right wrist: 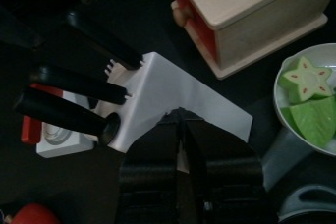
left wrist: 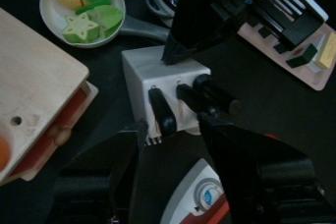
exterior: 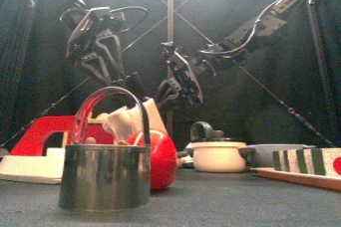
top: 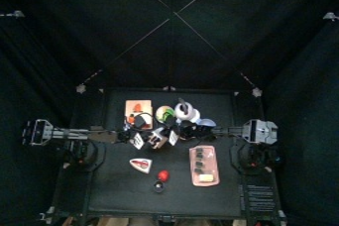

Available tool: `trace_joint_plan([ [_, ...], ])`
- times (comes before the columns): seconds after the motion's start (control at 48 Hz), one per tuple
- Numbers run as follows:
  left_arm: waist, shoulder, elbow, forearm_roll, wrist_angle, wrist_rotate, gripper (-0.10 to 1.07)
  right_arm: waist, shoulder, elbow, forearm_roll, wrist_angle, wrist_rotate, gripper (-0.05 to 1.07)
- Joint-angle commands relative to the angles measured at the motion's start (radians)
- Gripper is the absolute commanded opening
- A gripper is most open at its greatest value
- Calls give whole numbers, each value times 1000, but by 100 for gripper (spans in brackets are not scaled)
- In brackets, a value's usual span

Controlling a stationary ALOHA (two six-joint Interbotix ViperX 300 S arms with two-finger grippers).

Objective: Grab drawer handle

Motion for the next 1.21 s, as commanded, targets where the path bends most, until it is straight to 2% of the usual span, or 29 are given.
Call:
trace_joint_plan([
  [0.0, -6, -61, 6, 5, -6, -5, 84, 0, -29, -5, 0, -3, -5, 25],
  [0.229, -5, -196, 118, 3, -41, -8, 84, -3, -87, 21, 0, 2, -6, 25],
  [0.417, 14, -238, 225, -41, -178, -34, 83, -8, -107, 3, -11, 3, -6, 25],
  [0.562, 49, -238, 310, -81, -281, -71, 83, -25, -101, -57, -20, 3, -6, 25],
  [0.75, 112, -238, 379, -117, -374, -83, 83, -71, -51, -158, -26, 5, -5, 25],
  [0.938, 183, -230, 423, -126, -446, -84, 83, -118, 49, -278, -15, 5, 2, 25],
  [1.188, 207, -155, 430, -189, -509, -84, 83, -179, 172, -439, 17, 5, -2, 25],
])
